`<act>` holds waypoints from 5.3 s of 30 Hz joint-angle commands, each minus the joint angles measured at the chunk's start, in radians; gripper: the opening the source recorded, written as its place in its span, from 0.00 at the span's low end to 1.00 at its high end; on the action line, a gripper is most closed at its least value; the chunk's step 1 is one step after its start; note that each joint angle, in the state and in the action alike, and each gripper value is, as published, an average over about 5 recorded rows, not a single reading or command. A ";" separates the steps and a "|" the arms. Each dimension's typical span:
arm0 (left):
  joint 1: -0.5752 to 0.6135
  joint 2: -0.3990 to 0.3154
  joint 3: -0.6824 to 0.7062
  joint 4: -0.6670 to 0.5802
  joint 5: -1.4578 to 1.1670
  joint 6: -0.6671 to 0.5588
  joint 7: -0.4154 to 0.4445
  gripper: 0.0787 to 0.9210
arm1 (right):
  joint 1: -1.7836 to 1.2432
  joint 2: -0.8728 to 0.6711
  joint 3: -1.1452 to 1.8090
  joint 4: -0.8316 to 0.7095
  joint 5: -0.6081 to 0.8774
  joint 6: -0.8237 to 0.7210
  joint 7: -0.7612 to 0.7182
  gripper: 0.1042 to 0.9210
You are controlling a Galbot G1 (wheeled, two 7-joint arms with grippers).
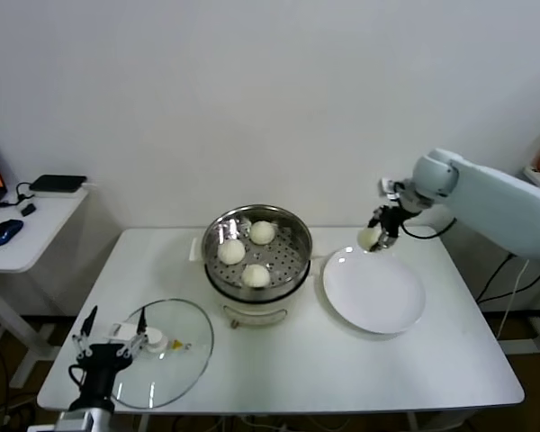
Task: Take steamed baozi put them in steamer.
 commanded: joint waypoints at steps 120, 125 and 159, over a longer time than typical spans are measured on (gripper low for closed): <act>0.052 -0.025 0.018 -0.104 0.025 0.001 -0.017 0.88 | -1.261 -0.158 1.365 0.663 0.022 0.215 0.999 0.88; 0.047 -0.023 0.012 -0.098 0.021 0.005 -0.020 0.88 | -1.506 -0.039 1.514 0.727 -0.011 0.279 1.003 0.88; -0.015 -0.001 -0.002 -0.021 0.003 0.017 -0.023 0.88 | -2.129 0.333 1.737 0.861 -0.061 0.552 0.984 0.88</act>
